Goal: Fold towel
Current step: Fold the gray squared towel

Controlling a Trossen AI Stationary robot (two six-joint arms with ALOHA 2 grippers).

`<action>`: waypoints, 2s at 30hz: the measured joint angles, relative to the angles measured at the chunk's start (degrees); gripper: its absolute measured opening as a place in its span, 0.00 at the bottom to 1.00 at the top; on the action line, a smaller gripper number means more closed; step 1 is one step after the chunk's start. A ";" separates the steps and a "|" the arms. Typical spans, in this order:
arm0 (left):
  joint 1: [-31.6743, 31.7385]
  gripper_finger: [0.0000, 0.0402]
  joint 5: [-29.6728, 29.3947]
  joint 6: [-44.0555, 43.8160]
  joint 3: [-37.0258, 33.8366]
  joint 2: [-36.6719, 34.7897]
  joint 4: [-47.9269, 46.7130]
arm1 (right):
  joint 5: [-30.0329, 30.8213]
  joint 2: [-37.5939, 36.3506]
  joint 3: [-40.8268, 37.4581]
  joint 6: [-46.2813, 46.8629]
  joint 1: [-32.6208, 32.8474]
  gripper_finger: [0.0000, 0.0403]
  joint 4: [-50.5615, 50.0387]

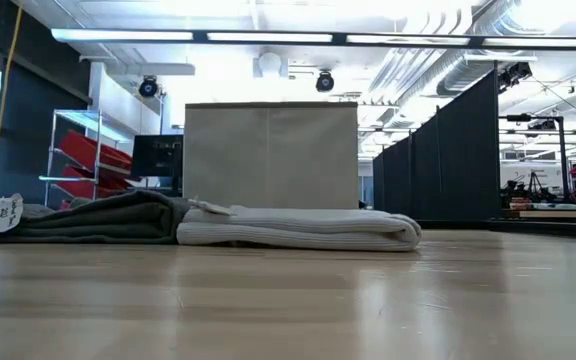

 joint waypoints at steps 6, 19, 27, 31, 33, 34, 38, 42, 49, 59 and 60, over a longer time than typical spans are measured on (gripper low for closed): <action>7.83 0.25 8.15 1.27 -2.30 6.04 3.38 | -0.98 0.00 0.00 6.15 -1.62 0.00 -5.10; 17.86 0.57 28.03 -7.00 -2.24 16.31 24.93 | -4.47 0.02 0.00 9.81 -2.89 0.00 -8.60; 16.39 0.58 29.78 -7.80 -2.24 18.20 29.35 | -5.44 0.02 0.00 8.95 -3.12 0.00 -9.27; 15.66 0.59 30.65 -8.20 -2.24 19.14 31.56 | -5.44 0.02 0.00 8.69 -3.12 0.00 -9.29; 14.97 0.59 30.91 -8.31 -2.24 19.44 32.58 | -5.44 0.02 0.00 8.54 -3.12 0.00 -9.27; 14.42 0.59 30.93 -8.27 -2.24 19.44 32.75 | -5.44 0.02 0.00 8.52 -3.12 0.00 -9.25; 12.61 0.59 30.98 -8.21 -2.23 19.36 29.54 | -5.44 0.02 0.00 8.52 -3.12 0.00 -9.29; 12.03 0.59 30.90 -7.25 -2.24 19.41 27.89 | -5.44 0.02 0.00 8.47 -3.12 0.00 -9.30; 11.57 0.46 30.24 -5.19 -2.24 19.40 25.75 | -5.43 0.02 0.00 8.38 -3.12 0.00 -9.33; 10.64 0.13 28.15 -3.71 -2.24 19.24 21.51 | -5.37 0.06 0.00 8.87 -3.12 0.00 -9.82; 10.55 0.10 27.94 -3.56 -2.24 19.23 21.08 | -5.39 0.04 0.00 9.10 -3.12 0.00 -9.94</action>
